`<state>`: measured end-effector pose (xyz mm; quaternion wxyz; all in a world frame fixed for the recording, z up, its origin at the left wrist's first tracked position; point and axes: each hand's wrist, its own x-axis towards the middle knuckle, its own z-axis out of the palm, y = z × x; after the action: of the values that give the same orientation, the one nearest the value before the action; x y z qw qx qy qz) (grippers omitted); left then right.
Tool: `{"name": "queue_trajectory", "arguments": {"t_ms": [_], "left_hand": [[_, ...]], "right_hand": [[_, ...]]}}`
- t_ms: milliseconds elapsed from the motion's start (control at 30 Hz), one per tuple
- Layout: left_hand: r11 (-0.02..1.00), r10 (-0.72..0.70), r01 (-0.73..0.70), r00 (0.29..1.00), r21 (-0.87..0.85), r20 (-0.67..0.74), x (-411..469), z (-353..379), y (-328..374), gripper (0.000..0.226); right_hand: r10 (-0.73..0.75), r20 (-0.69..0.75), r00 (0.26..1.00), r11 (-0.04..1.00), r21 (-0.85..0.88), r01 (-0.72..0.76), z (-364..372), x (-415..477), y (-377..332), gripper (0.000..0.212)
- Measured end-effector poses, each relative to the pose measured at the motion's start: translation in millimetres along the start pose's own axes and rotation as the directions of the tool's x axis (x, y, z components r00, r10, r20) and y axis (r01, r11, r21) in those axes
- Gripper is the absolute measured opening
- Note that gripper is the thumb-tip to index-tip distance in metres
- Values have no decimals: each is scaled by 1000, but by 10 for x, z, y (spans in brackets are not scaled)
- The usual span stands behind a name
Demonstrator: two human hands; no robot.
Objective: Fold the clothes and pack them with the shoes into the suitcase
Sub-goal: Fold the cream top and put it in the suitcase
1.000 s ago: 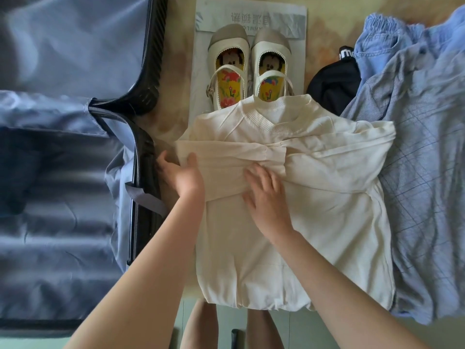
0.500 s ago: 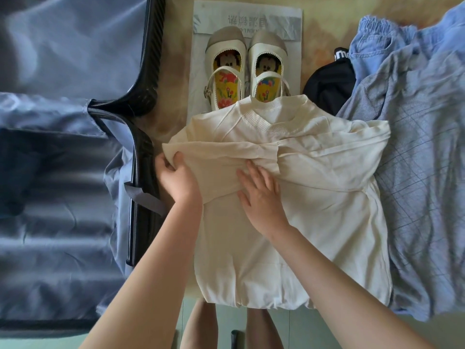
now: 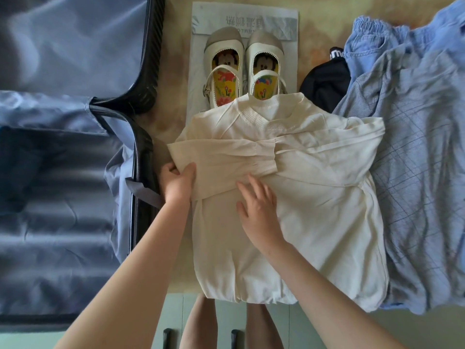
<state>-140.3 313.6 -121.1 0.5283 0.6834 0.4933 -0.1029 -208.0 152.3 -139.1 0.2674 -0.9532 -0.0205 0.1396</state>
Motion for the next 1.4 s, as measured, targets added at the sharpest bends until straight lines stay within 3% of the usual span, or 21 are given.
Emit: {"name": "queue_trajectory", "arguments": {"t_ms": [133, 233, 433, 567, 667, 833, 1000, 1167, 1400], "left_hand": [[995, 91, -91, 996, -35, -20, -26, -8, 6, 24], [986, 162, -163, 986, -25, -33, -66, 1, 53, 9], [997, 73, -72, 997, -33, 3, 21, -36, 89, 25], [998, 66, -66, 998, 12, 5, 52, -40, 101, 19], [994, 77, -76, 997, 73, -19, 58, -34, 128, 29], [994, 103, -104, 995, 25, 16, 42, -43, 126, 43], [986, 168, -168, 986, -4, -26, 74, -22, 212, 17], [975, 222, -222, 975, 15, -21, 64, -53, 240, 12], [945, 327, -327, 945, 7, -19, -50, -24, 349, 7]], "right_hand": [[12, -96, 995, 1000, -12, -13, 207, -373, -200, 36], [132, -119, 984, 991, 37, -129, 359, -533, -449, 39], [364, -166, 917, 931, 76, -356, 604, -447, -891, 47], [350, -216, 912, 937, 58, -345, 705, -330, -1018, 42], [330, -226, 917, 944, 58, -325, 788, -313, -1022, 41], [241, -244, 939, 970, 43, -238, 894, -415, -1024, 22], [357, -252, 899, 933, 54, -355, 871, -428, -971, 37], [343, -275, 898, 935, 6, -355, 840, -418, -945, 23], [374, -379, 846, 925, 222, -310, 687, -556, -919, 17]]}}
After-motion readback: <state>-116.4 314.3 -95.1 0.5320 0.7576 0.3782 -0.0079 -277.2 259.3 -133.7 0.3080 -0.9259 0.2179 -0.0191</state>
